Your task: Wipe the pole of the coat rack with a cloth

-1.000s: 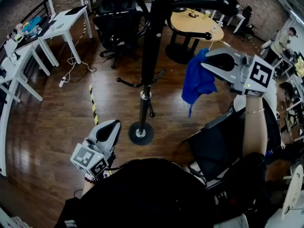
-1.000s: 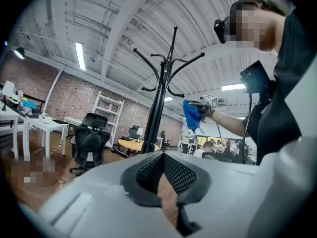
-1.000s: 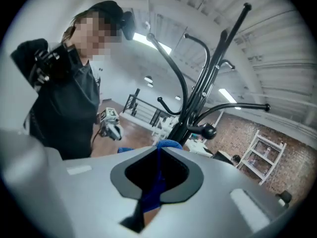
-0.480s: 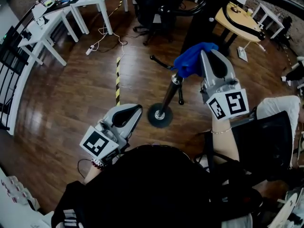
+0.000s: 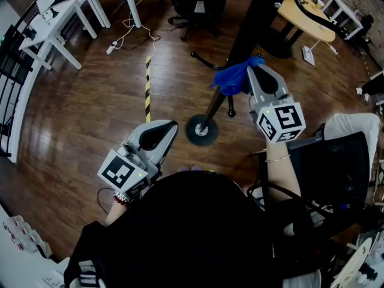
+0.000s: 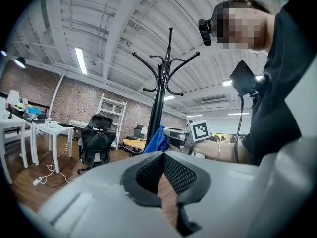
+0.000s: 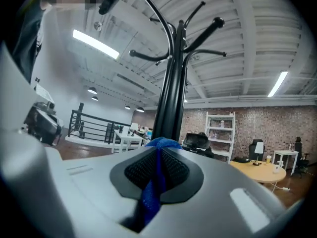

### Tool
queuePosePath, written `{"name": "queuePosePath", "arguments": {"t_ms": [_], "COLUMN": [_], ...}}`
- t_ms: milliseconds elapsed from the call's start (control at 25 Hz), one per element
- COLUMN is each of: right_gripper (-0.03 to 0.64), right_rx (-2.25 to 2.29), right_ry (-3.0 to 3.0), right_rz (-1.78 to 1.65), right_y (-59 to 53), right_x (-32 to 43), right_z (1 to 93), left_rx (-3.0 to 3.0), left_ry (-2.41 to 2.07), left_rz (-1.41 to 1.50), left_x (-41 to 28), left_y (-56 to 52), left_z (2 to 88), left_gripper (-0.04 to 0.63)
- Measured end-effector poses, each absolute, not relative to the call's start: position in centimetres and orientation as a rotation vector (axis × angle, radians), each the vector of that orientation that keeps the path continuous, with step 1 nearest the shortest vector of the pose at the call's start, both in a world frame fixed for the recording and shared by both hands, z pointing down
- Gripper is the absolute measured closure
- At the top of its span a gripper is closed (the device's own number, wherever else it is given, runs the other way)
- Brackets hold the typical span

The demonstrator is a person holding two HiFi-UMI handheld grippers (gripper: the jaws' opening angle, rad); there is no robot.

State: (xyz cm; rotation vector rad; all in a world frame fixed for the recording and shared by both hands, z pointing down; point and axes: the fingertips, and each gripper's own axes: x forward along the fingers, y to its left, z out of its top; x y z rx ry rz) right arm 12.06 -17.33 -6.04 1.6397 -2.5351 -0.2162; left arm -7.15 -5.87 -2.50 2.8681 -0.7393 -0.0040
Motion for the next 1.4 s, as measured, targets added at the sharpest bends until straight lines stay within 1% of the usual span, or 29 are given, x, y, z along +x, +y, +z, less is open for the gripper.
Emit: {"name": "queuePosePath", "arguments": {"t_ms": [240, 400, 640, 800, 960, 1120, 1200, 1400], "right_gripper": [0.595, 0.595, 0.595, 0.595, 0.594, 0.594, 0.594, 0.594], "right_rx": [1.472, 1.326, 1.163, 1.036, 1.121, 1.290, 1.365, 1.470], "right_ry": [-2.499, -2.504, -2.573, -2.709, -2.883, -3.011, -3.019, -2.862], "right_rz": [-0.043, -0.012, -0.032, -0.043, -0.045, -0.026, -0.038, -0.052], "right_y": [-17.6, -16.4, -13.3, -9.2, -4.6, -0.9, 0.1, 0.2], "right_x": [11.9, 10.8, 8.3, 7.1, 7.2, 8.7, 9.2, 9.9], "right_z": [-1.4, 1.6, 1.9, -0.1, -3.6, -7.0, -8.2, -6.4], "left_rx": [2.845, 2.838, 2.824, 2.831, 2.833, 2.835, 2.828, 2.805], "left_ry": [-0.765, -0.756, -0.717, -0.650, -0.532, -0.412, -0.378, -0.355], "left_rz": [-0.029, -0.029, 0.015, 0.041, 0.047, -0.052, -0.049, -0.021], "left_x": [-7.2, -7.0, -7.6, -6.9, -5.5, -4.3, -3.9, -3.4], "left_y": [-6.1, -6.0, -5.7, -5.3, -4.9, -4.8, -5.0, -5.4], "left_z": [-1.7, -0.9, 0.3, 0.9, 1.8, 2.6, 3.4, 4.3], "left_gripper": [0.589, 0.589, 0.589, 0.589, 0.589, 0.589, 0.589, 0.589]}}
